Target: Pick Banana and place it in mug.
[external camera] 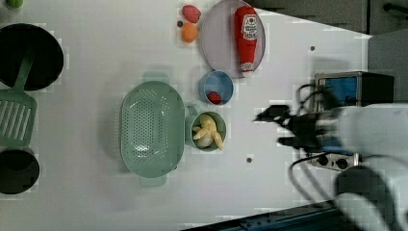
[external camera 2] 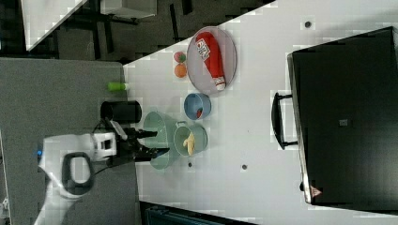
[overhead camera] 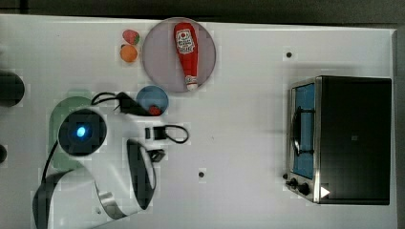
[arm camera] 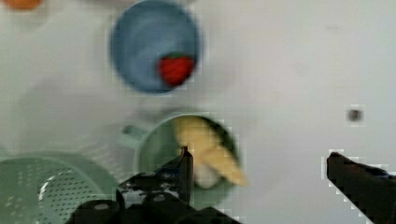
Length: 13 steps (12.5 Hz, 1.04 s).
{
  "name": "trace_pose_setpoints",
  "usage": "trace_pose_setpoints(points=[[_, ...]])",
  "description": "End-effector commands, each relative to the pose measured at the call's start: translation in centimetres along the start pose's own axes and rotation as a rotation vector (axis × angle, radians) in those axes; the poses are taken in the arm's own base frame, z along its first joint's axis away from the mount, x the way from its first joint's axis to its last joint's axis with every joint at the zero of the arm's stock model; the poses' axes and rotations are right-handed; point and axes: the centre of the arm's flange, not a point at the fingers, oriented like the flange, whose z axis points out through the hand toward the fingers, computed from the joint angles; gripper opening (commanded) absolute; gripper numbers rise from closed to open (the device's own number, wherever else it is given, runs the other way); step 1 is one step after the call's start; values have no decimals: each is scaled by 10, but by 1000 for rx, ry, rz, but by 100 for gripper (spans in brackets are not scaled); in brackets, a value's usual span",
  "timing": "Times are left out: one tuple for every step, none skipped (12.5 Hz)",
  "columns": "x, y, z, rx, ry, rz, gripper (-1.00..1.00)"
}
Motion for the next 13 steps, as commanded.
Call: trace_pose_setpoints(points=[[76,65,-114,106,42,190,100],[88,88,-133,106,38,209,100],[98,112,-149,101,30,224,100],[104,133,-163,96,13,251,100],[110,151,-176,102,6,281,100],[113,163,-188,113,7,299,100],[115,172,-194,110,2,312,100],[115,178,-196,97,-14,308,100],[115,177,-194,89,-20,292,100],[116,174,-192,87,-20,286,100],[117,173,-188,81,-25,285,100],[119,171,-186,79,-26,285,100],[120,169,-185,83,-21,283,100]])
